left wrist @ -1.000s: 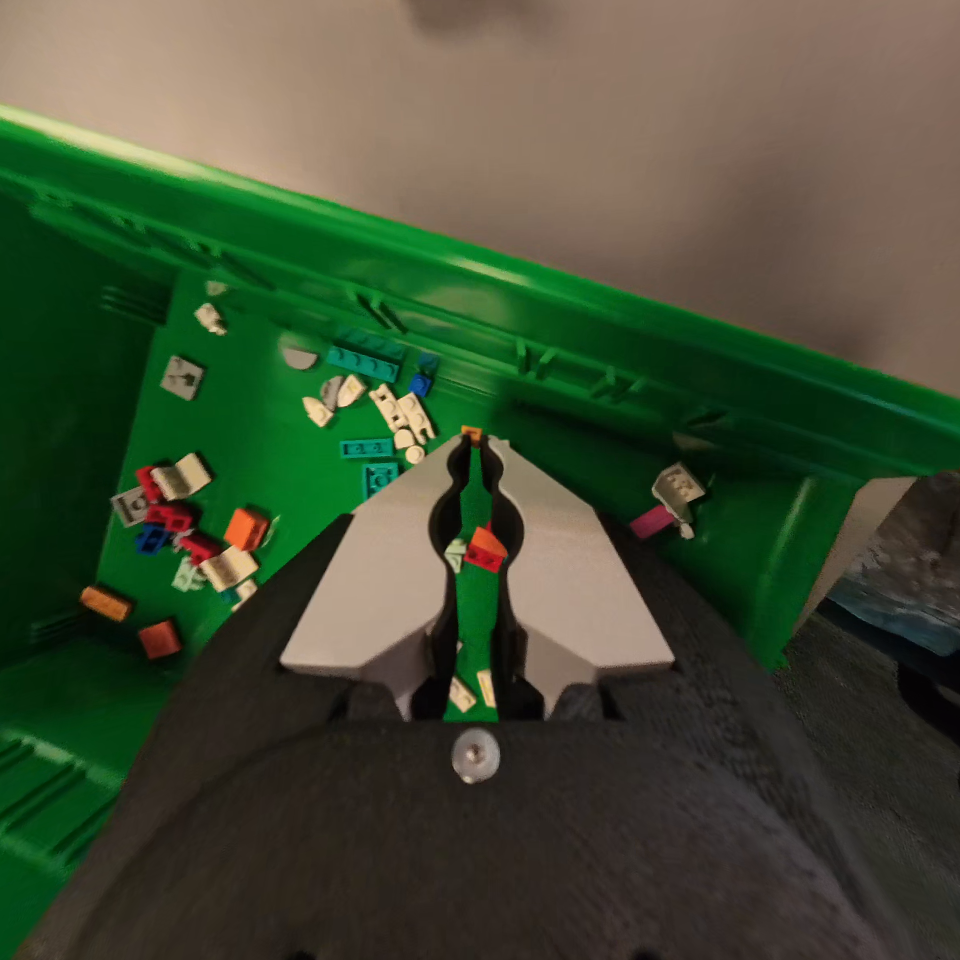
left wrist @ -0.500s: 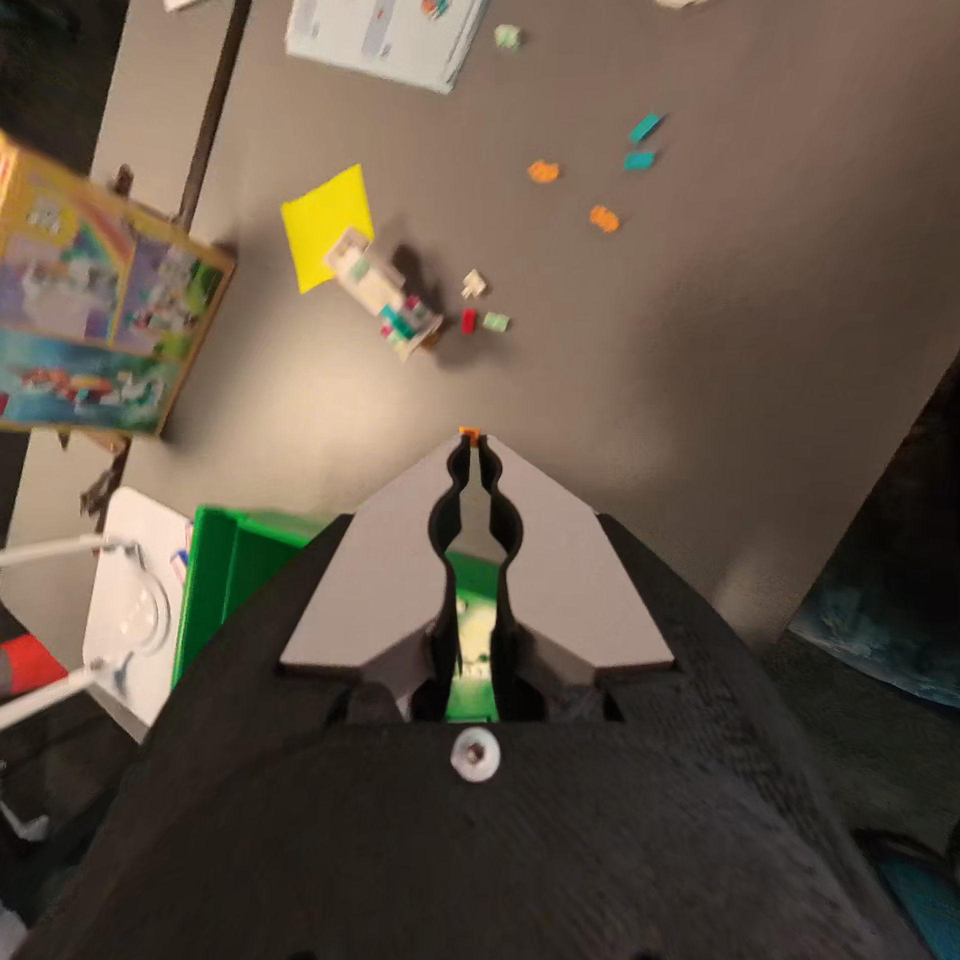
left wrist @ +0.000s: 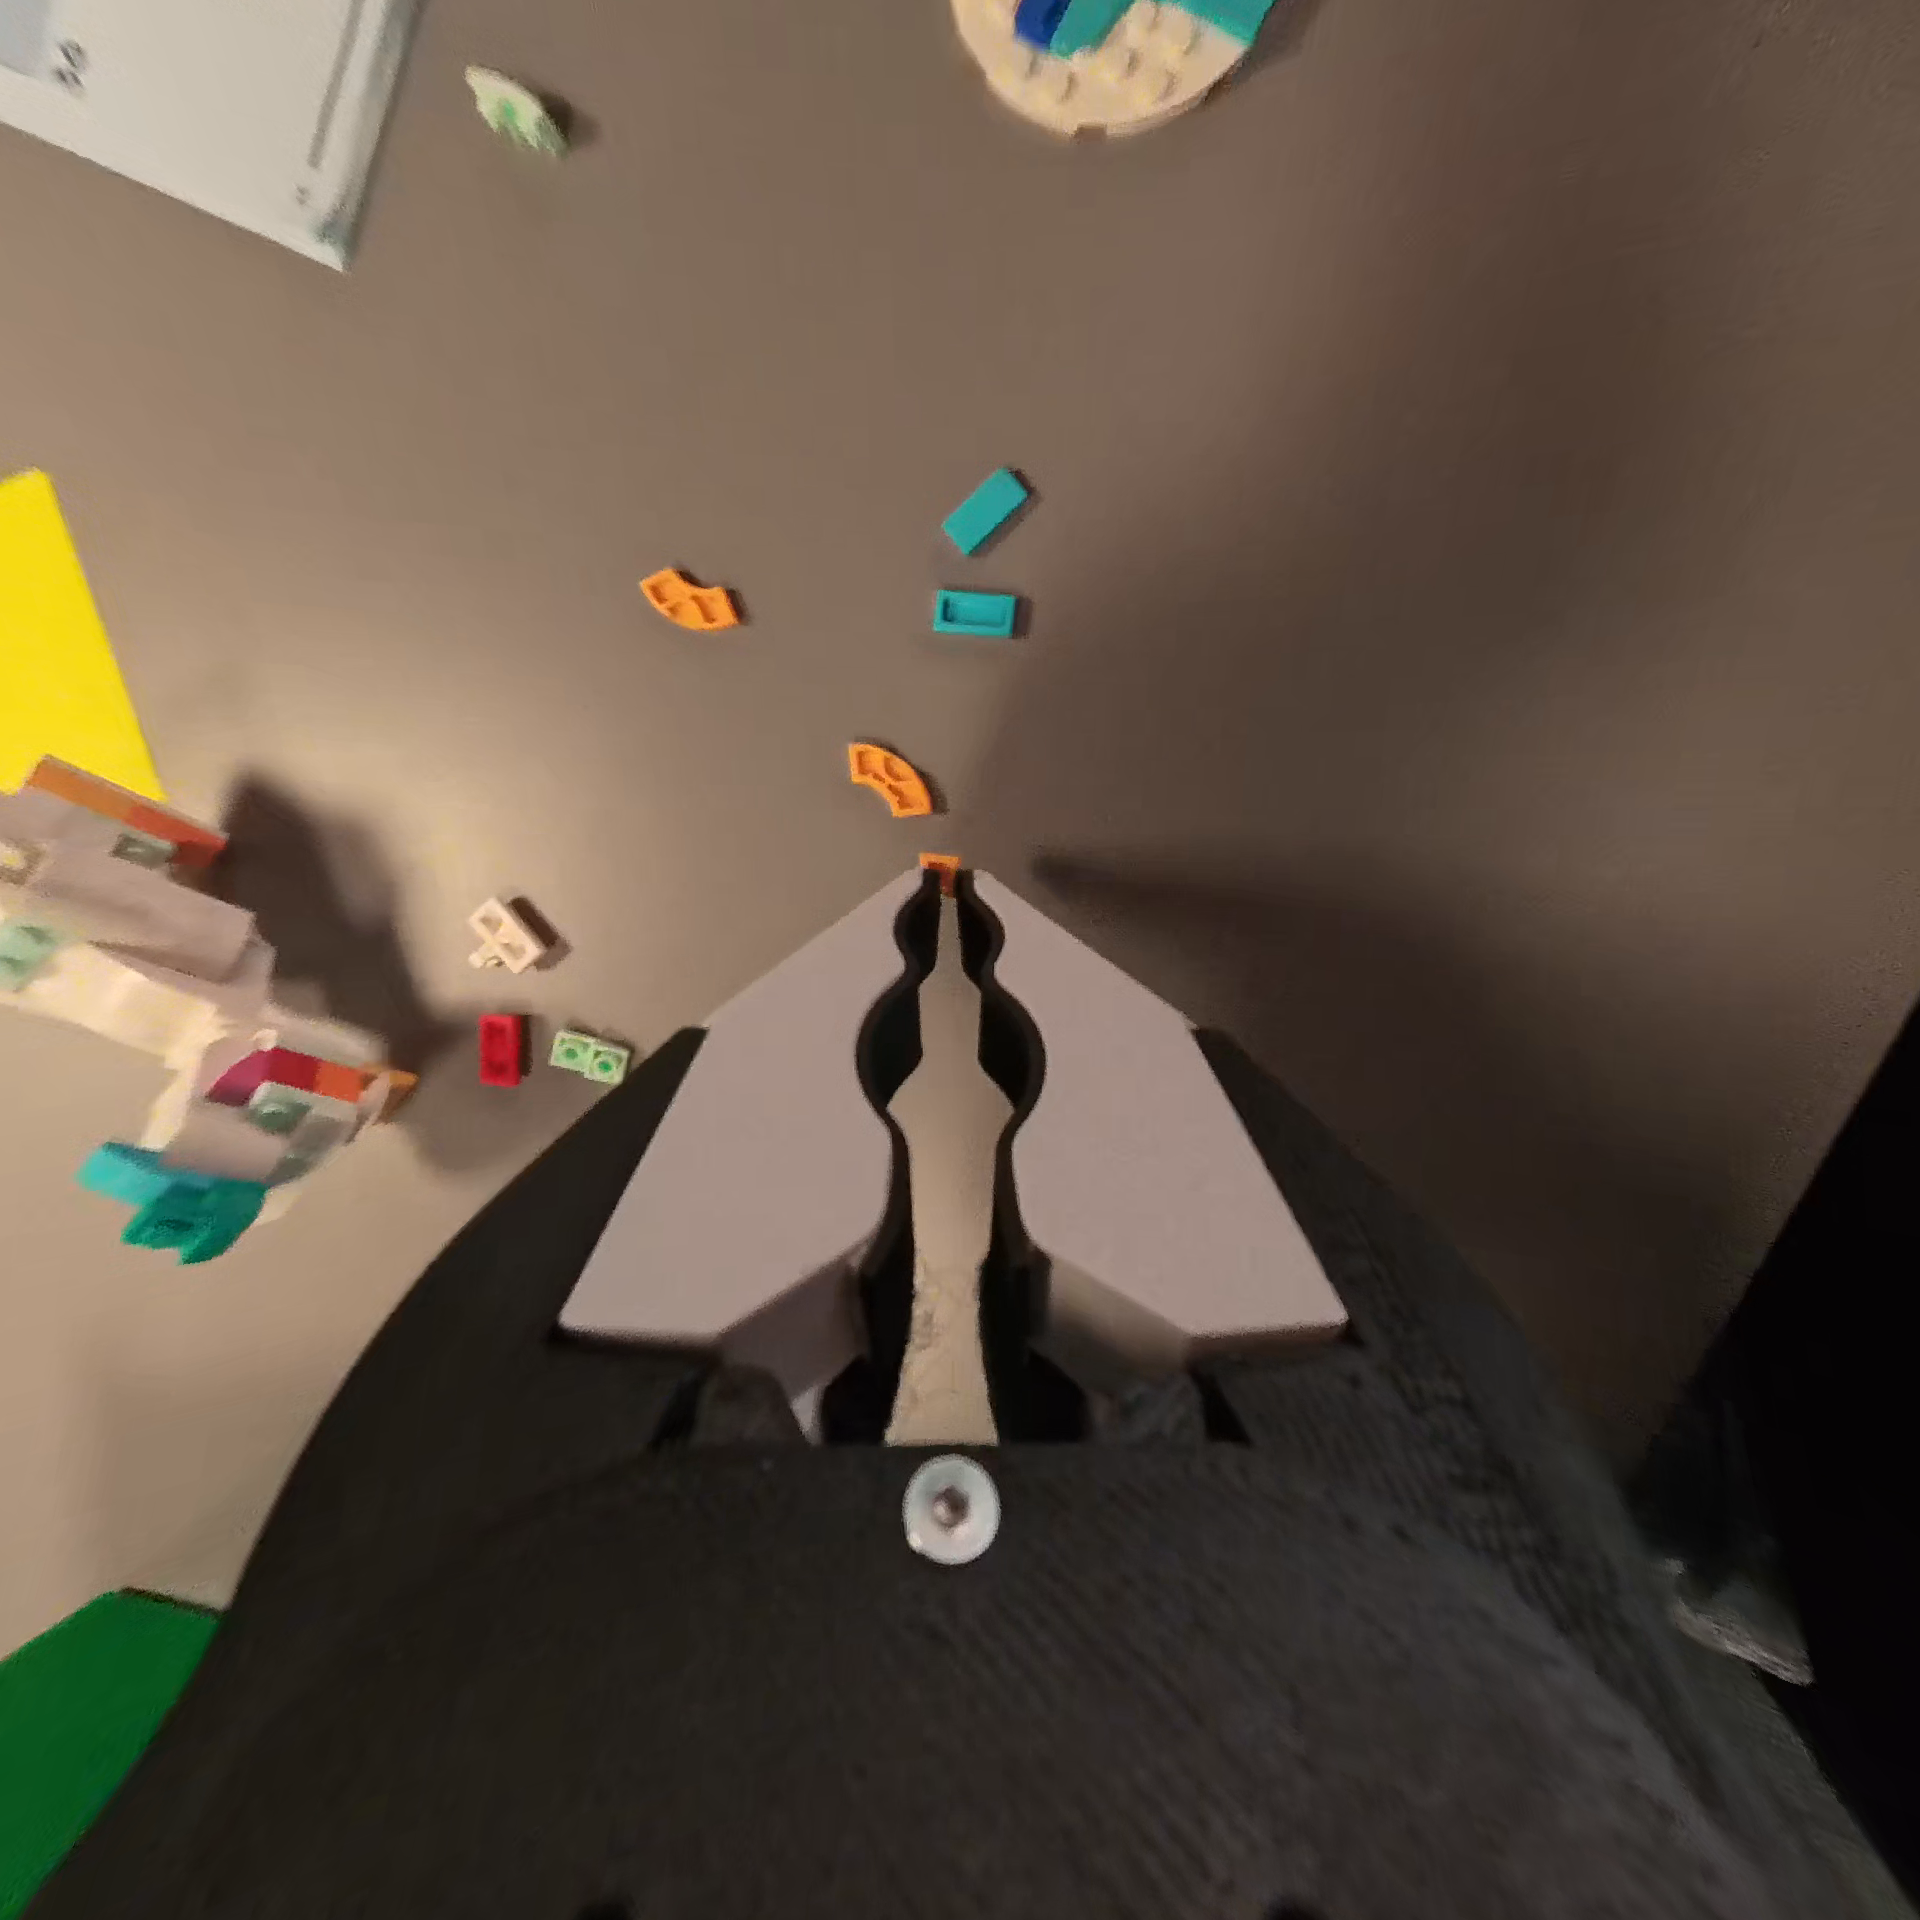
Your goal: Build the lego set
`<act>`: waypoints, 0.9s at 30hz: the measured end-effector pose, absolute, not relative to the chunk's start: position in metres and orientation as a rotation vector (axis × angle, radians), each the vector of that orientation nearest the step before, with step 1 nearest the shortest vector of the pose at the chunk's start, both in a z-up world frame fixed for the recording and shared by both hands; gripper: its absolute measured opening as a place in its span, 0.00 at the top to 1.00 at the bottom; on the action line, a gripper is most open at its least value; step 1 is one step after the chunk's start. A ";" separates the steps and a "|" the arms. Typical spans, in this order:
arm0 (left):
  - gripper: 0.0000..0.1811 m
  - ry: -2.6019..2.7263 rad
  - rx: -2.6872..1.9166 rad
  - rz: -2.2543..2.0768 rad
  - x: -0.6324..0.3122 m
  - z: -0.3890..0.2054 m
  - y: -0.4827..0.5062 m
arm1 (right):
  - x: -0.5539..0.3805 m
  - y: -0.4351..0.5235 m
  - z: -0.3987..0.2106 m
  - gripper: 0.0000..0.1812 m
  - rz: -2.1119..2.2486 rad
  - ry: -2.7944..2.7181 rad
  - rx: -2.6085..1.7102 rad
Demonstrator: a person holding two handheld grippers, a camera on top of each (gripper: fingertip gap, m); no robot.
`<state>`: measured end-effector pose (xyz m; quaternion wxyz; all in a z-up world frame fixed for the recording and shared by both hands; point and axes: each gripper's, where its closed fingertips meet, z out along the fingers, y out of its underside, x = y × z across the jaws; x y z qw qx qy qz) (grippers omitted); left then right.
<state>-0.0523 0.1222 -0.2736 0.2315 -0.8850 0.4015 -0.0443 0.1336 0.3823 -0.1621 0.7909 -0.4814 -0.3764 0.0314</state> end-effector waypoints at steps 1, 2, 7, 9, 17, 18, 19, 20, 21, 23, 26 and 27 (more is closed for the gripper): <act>0.99 1.092 -2.455 -0.133 -0.053 -0.278 0.123 | 0.133 0.383 -0.162 0.66 0.074 -0.809 -1.039; 0.99 1.092 -2.466 -0.139 -0.053 -0.282 0.123 | 0.132 0.383 -0.163 0.66 0.079 -0.809 -1.044; 0.98 1.092 -2.501 -0.119 -0.056 -0.290 0.122 | 0.132 0.384 -0.163 0.66 0.085 -0.806 -1.045; 0.98 1.077 -2.513 -0.131 -0.057 -0.290 0.122 | 0.132 0.384 -0.163 0.66 0.086 -0.804 -1.048; 0.82 0.960 -2.501 -0.216 -0.059 -0.280 0.124 | 0.133 0.385 -0.164 0.66 0.074 -0.810 -1.050; 0.81 0.933 -2.495 -0.226 -0.061 -0.277 0.125 | 0.133 0.385 -0.164 0.66 0.073 -0.813 -1.049; 0.80 0.912 -2.488 -0.237 -0.062 -0.274 0.125 | 0.132 0.384 -0.164 0.66 0.073 -0.815 -1.047; 0.79 0.891 -2.470 -0.242 -0.062 -0.268 0.125 | 0.132 0.384 -0.164 0.66 0.071 -0.819 -1.046; 0.78 0.873 -2.439 -0.248 -0.062 -0.260 0.124 | 0.132 0.384 -0.164 0.66 0.066 -0.824 -1.044; 0.78 0.850 -2.369 -0.257 -0.058 -0.238 0.118 | 0.131 0.383 -0.165 0.66 0.056 -0.835 -1.041; 0.78 0.813 -2.265 -0.220 -0.062 -0.199 0.103 | 0.131 0.382 -0.167 0.66 0.045 -0.847 -1.041; 0.78 0.789 -2.239 -0.197 -0.067 -0.187 0.097 | 0.131 0.383 -0.168 0.66 0.044 -0.850 -1.044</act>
